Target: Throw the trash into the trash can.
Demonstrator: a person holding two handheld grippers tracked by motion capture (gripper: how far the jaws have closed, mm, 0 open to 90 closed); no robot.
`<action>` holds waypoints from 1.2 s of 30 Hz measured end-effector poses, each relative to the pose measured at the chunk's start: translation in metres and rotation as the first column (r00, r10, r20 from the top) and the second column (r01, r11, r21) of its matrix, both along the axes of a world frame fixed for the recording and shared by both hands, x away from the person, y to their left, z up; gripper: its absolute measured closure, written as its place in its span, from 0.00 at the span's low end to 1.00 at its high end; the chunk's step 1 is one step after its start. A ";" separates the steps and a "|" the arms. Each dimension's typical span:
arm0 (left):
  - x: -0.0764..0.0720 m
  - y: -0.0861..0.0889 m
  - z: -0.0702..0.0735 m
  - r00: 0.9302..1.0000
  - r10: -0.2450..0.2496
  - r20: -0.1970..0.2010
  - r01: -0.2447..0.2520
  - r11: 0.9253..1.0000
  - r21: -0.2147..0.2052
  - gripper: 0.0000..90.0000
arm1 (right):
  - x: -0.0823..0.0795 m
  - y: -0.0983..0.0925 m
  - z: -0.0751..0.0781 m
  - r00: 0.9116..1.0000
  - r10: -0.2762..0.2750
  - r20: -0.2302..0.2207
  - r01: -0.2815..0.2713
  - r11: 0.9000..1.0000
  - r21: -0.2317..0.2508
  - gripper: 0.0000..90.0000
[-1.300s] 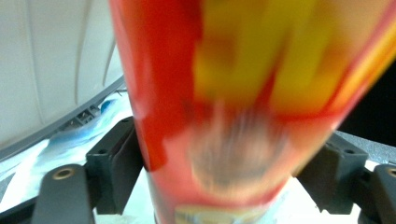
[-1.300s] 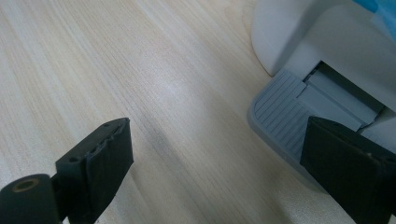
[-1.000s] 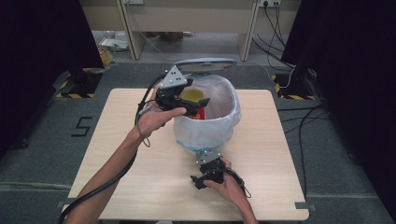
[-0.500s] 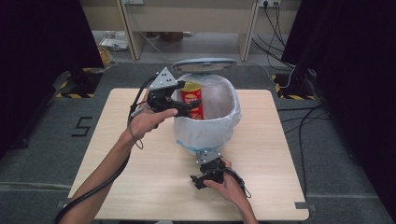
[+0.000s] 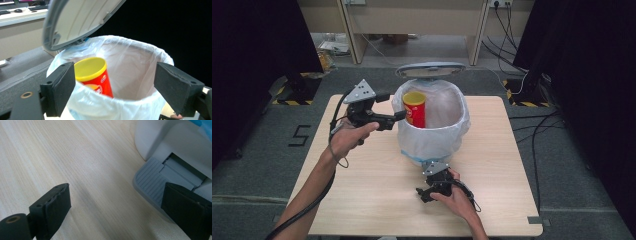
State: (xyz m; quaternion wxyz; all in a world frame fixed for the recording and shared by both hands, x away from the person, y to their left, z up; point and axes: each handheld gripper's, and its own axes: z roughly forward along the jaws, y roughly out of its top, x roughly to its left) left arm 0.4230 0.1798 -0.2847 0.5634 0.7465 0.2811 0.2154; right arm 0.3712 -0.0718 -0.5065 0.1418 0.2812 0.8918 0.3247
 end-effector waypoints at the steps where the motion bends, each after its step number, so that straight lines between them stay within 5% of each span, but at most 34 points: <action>1: -0.001 0.004 -0.001 1.000 0.006 0.003 -0.006 1.000 -0.004 0.19 | 0.000 0.000 0.000 1.000 0.001 0.000 -0.001 1.000 0.001 0.10; 13: -0.012 0.042 -0.025 0.997 0.079 -0.003 -0.079 0.997 -0.009 0.19 | 0.001 -0.001 0.000 1.000 -0.001 -0.007 0.002 1.000 0.008 0.10; 23: -0.028 0.071 -0.055 0.989 0.148 -0.008 -0.148 0.989 0.027 0.19 | 0.000 -0.001 0.000 1.000 -0.003 -0.013 0.003 1.000 0.013 0.10; 36: -0.037 0.089 -0.097 0.981 0.189 -0.045 -0.188 0.982 0.035 0.19 | 0.001 -0.001 0.000 1.000 -0.003 -0.016 0.003 1.000 0.018 0.10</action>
